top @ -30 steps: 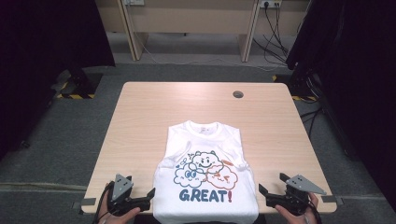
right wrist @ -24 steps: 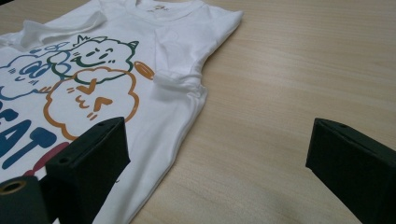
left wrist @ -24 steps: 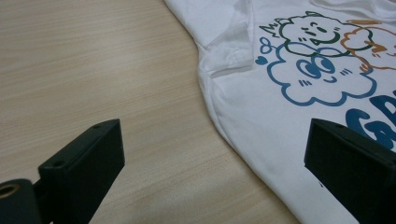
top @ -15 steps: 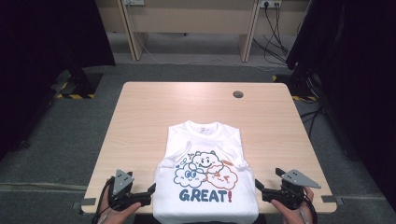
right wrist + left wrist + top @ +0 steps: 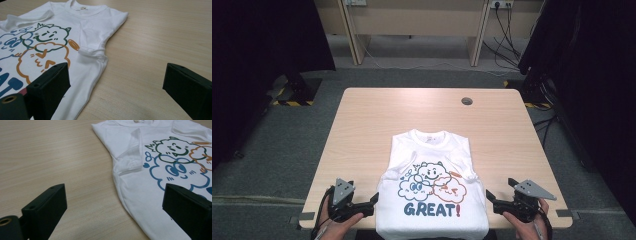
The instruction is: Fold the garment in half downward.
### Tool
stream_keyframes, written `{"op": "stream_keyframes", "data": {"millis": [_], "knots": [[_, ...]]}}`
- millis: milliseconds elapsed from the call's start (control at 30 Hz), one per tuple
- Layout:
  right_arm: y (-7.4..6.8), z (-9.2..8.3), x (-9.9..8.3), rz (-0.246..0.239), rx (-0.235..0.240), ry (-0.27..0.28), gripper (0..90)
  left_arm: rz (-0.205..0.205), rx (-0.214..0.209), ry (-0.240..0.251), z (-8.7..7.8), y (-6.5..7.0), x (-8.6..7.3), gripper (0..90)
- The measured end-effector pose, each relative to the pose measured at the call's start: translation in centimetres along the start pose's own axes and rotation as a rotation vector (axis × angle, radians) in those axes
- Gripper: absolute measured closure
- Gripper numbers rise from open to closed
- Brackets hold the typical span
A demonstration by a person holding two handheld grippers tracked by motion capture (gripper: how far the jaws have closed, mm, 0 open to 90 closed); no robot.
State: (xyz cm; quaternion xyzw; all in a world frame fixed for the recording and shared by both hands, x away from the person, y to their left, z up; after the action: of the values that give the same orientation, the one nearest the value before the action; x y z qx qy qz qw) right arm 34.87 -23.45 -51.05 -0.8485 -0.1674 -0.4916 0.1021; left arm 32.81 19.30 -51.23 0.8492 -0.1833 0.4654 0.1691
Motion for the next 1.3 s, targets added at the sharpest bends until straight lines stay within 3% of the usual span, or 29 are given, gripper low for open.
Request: {"op": "stream_keyframes", "data": {"millis": [567,800,1300], "knots": [[-0.6,1.4,1.2,-0.024,0.01,-0.004,8.3,0.002,-0.015,-0.022,1.9,0.2,0.8,5.2],[-0.8,1.7,1.7,-0.032,0.017,-0.003,8.4,-0.016,-0.007,-0.027,2.2,-0.6,0.8,5.3],[-0.9,2.9,2.7,-0.036,0.02,-0.007,9.4,-0.012,-0.01,-0.031,3.4,-0.5,1.7,5.5]]}}
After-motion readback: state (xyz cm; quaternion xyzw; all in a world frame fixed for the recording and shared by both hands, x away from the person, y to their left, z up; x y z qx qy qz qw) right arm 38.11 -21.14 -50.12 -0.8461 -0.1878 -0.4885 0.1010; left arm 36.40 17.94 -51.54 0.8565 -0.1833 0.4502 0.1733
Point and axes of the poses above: each handheld gripper's, and its own axes: z roughly forward along the jaws, x roughly out of its top, y roughly to its right, the point moved 8 cm from there along z, roughly forward along the jaws, and after that the axes turned 6 degrees about -x, right-handed, at the moved point
